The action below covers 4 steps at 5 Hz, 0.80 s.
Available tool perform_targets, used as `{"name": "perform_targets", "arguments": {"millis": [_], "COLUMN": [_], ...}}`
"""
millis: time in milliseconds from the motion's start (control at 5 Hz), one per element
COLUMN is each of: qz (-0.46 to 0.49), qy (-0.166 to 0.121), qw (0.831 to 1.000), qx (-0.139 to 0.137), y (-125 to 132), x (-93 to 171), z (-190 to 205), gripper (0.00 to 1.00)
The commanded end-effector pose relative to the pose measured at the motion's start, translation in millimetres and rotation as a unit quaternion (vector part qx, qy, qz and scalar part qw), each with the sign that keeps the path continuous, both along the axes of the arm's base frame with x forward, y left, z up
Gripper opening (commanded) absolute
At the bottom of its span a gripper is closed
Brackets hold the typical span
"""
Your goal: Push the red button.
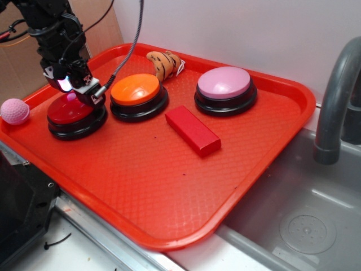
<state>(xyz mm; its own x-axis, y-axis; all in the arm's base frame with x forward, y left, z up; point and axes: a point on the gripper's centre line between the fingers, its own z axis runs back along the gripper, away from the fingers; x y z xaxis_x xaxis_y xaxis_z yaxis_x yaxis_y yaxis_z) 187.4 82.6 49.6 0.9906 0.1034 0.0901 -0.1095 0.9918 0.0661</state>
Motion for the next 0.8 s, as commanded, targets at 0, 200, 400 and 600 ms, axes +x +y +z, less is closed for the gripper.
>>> {"name": "perform_targets", "arguments": {"millis": [0,200,400,600], "qz": [0.01,0.022,0.016,0.014], "qy": [0.015,-0.005,-0.019,-0.026], "qw": [1.0,1.0,1.0,1.0], "qx": [0.014,0.014,0.018,0.001], "y": [9,15,13,13], "x": [-11,-13,-16,-19], "z": [33,63,85,92], "gripper": [1.0,1.0,1.0,1.0]}}
